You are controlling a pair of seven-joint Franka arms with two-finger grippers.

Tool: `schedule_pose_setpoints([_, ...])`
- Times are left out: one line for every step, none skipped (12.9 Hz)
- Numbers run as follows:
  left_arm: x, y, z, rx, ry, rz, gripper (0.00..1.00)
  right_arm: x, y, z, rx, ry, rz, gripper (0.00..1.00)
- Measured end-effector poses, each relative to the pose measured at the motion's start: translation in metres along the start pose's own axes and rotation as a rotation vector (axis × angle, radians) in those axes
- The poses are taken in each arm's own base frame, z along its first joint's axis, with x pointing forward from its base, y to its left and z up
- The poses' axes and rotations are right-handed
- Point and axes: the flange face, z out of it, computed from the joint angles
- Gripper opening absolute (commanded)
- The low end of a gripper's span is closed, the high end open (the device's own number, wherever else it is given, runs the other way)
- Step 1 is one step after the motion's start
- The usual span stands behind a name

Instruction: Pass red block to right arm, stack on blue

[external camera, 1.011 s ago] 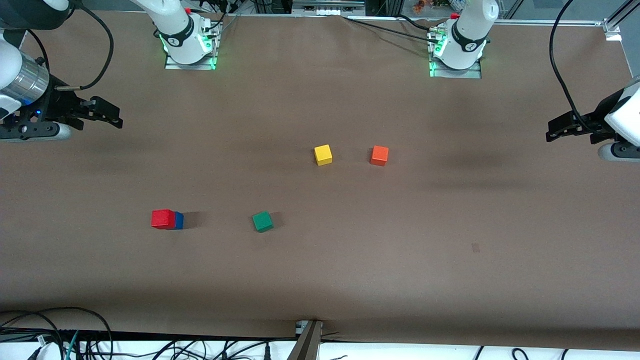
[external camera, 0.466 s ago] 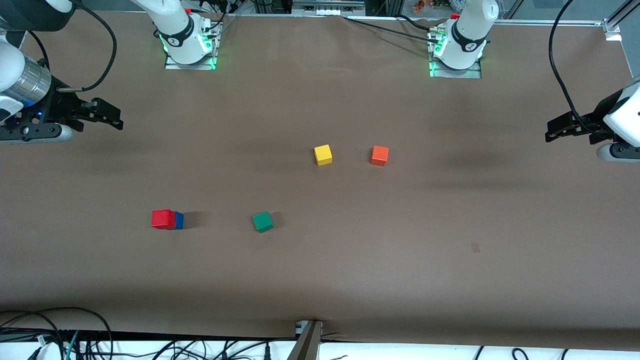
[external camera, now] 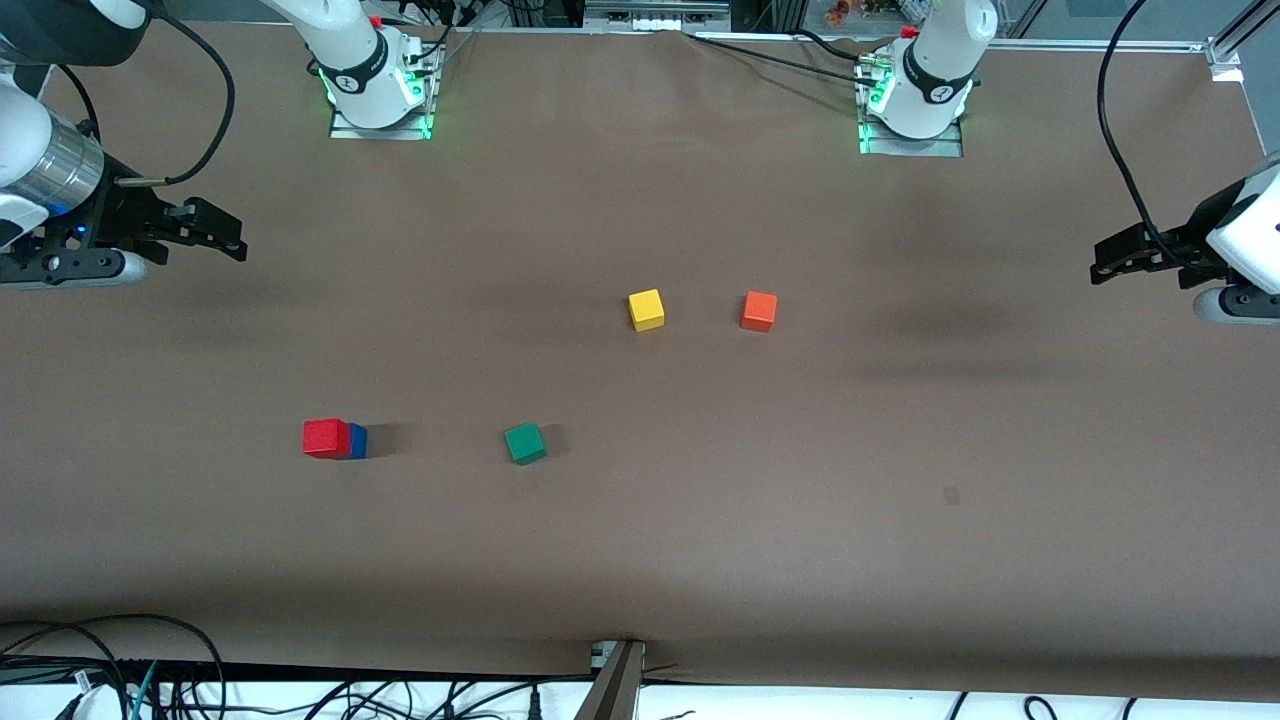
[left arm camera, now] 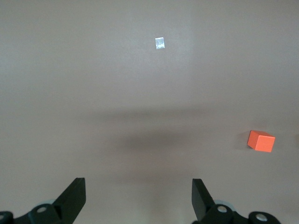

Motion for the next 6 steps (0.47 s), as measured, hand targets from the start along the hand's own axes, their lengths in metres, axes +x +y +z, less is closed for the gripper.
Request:
schedule_pose_setpoints([0.0, 0.0, 0.0, 0.0, 0.0, 0.0, 1.0, 0.0, 0.0001, -0.0005, -0.001, 0.001, -0.002, 1.0])
schedule_pose_setpoints([0.0, 0.0, 0.0, 0.0, 0.0, 0.0, 1.0, -0.0001, 0.0001, -0.0012, -0.001, 0.002, -0.006, 1.0])
schedule_pose_setpoints([0.0, 0.0, 0.0, 0.0, 0.0, 0.0, 1.0, -0.0002, 0.0001, -0.0016, -0.002, 0.003, -0.009, 1.0])
schedule_pose_setpoints([0.0, 0.0, 0.0, 0.0, 0.0, 0.0, 1.0, -0.0003, 0.0, -0.0016, -0.002, 0.003, -0.011, 1.0])
schedule_pose_setpoints([0.0, 0.0, 0.0, 0.0, 0.0, 0.0, 1.0, -0.0003, -0.0003, -0.0015, -0.005, 0.003, -0.013, 1.0])
schedule_pose_setpoints([0.0, 0.0002, 0.0, 0.0, 0.0, 0.0, 1.0, -0.0003, -0.0009, -0.0015, -0.008, 0.003, -0.015, 1.0])
